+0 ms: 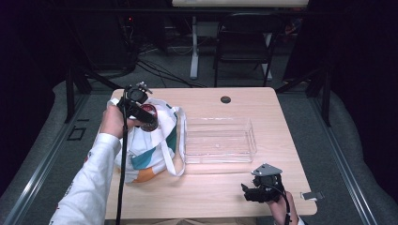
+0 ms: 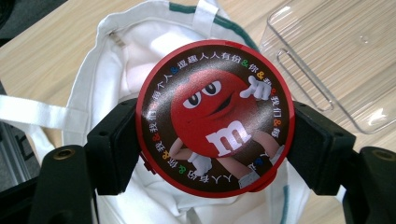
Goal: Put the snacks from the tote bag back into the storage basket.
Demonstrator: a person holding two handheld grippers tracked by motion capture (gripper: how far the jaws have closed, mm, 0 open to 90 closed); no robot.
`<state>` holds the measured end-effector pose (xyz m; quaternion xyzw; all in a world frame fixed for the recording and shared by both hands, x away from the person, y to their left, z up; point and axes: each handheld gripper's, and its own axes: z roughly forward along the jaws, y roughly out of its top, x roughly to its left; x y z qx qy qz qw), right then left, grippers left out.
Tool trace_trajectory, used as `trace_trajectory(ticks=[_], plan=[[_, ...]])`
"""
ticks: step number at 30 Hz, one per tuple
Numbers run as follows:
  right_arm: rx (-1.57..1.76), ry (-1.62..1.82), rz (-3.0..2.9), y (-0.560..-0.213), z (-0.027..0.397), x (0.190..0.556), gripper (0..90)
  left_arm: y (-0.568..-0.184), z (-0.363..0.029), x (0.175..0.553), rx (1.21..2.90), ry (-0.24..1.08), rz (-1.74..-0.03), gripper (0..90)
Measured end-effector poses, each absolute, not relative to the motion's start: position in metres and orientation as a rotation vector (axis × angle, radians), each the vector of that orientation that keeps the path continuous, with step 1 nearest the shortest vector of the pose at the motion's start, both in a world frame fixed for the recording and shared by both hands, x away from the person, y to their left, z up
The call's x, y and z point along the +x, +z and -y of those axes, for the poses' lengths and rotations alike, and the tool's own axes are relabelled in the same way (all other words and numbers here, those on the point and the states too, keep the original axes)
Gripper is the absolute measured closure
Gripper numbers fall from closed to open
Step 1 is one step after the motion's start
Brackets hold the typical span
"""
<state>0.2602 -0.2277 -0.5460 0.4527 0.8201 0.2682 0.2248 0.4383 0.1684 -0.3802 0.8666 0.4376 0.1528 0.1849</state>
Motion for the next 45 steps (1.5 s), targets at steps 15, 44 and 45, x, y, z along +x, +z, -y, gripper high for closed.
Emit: trace_trajectory(ticks=[15,44,45], plan=[[1.249,0.746,-2.263,-0.546,0.228,0.260,14.2,-0.372,-0.142,0.442,2.461,0.424,-1.167,26.0],[1.245,0.742,-2.268,-0.545,0.228,0.260,14.3,-0.376,-0.094,0.438,2.500,0.369,-1.022,26.1],[1.245,0.742,-2.268,-0.545,0.228,0.260,14.3,-0.375,-0.092,0.438,2.501,0.364,-1.020,26.0]])
